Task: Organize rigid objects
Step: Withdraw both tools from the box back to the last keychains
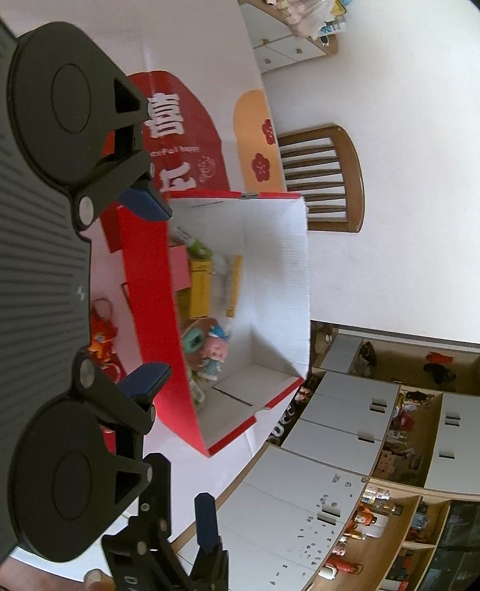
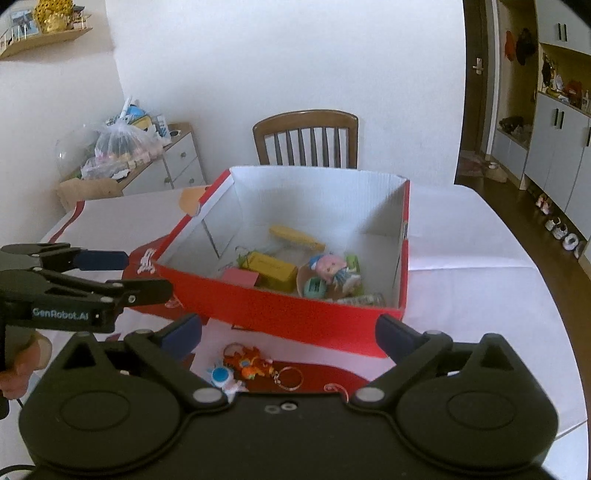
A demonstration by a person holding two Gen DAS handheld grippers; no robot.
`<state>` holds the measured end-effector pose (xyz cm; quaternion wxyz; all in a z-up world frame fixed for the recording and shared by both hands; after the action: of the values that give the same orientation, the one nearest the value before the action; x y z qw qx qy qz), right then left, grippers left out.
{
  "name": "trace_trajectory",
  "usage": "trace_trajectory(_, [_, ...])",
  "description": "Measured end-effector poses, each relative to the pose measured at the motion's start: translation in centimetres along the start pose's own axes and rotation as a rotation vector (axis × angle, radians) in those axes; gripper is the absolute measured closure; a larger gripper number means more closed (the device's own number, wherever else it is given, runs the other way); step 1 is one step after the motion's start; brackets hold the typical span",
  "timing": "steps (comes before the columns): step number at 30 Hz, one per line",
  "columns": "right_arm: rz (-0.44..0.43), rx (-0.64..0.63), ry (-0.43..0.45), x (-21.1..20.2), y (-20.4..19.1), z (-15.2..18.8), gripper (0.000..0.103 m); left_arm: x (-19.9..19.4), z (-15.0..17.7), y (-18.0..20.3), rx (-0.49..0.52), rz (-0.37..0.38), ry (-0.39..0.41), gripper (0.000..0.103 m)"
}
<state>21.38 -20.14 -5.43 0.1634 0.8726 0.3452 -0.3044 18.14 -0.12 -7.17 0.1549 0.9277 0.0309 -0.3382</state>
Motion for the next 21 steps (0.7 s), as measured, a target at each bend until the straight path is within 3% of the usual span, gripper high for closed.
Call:
trace_trajectory(9, [-0.023, -0.006, -0.056, 1.6, -1.5, 2.1, 0.002, 0.2, 4.3, 0.1, 0.019, -0.007, -0.036, 0.02])
trace_trajectory(21, [-0.059, -0.03, -0.125, 4.7, -2.1, 3.7, 0.003, 3.4, 8.8, 0.7, 0.057, -0.03, -0.101, 0.019])
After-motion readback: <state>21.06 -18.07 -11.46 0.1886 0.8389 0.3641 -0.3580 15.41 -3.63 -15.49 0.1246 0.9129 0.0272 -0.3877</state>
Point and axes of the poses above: each gripper's, at about its wrist camera, not at the fingertips, and x roughly the way its jaws point, y to its right, z to its underside, the point moved 2 cm from there along x, roughly the way its jaws point, and after that the axes turned 14 degrees about -x, right-handed, at the moved point
